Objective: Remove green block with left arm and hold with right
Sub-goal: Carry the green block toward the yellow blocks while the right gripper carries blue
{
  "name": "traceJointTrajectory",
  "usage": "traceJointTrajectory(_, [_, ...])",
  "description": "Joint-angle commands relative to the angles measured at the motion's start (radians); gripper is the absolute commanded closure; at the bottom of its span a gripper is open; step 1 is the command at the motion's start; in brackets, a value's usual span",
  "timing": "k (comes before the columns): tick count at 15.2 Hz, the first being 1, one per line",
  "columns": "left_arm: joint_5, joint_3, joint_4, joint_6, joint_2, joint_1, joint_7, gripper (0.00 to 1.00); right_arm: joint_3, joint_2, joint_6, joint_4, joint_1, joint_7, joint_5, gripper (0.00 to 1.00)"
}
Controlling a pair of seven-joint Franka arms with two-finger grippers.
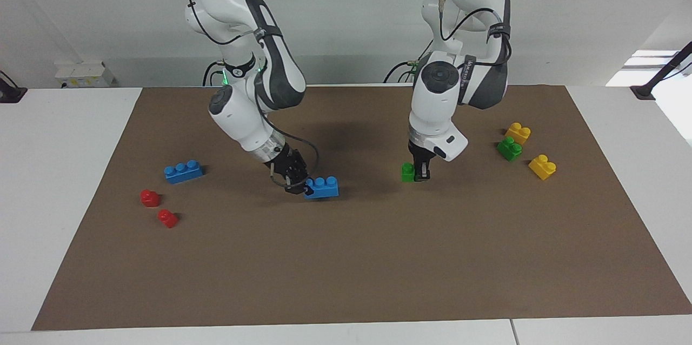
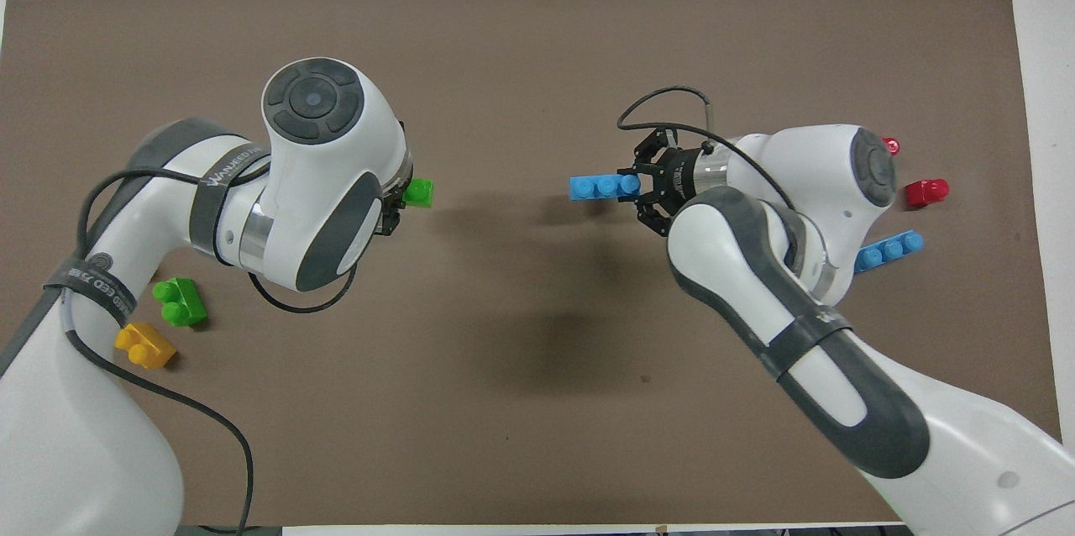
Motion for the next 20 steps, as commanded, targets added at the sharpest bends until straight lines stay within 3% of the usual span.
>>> traceJointTrajectory(1, [-0.036, -0.009, -0.069, 0.019, -0.051, 0.093, 0.183, 1.0, 0.008, -0.031, -0.157, 0.042, -0.12, -0.113, -0.03, 1.0])
traceJointTrajectory(3, [-0.05, -0.009, -0.084, 0.023, -0.057, 0.151, 0.298, 1.0, 0.009, -0.033, -0.231, 0.053, -0.227, -0.205, -0.053, 1.0])
traceJointTrajectory(10, [-0.064, -0.009, -0.169, 0.121, -0.078, 0.329, 0.632, 1.0, 0.008, 0.012, -0.415, 0.122, -0.459, -0.374, -0.136, 1.0])
traceJointTrajectory(16, [-0.076, -0.009, -0.212, 0.194, -0.071, 0.469, 0.935, 1.0, 0.008, 0.113, -0.435, 0.2, -0.496, -0.428, -0.153, 1.0])
traceJointTrajectory(20, [-0.076, -0.007, -0.224, 0.247, -0.037, 0.516, 1.048, 1.0, 0.008, 0.138, -0.395, 0.207, -0.492, -0.426, -0.148, 1.0])
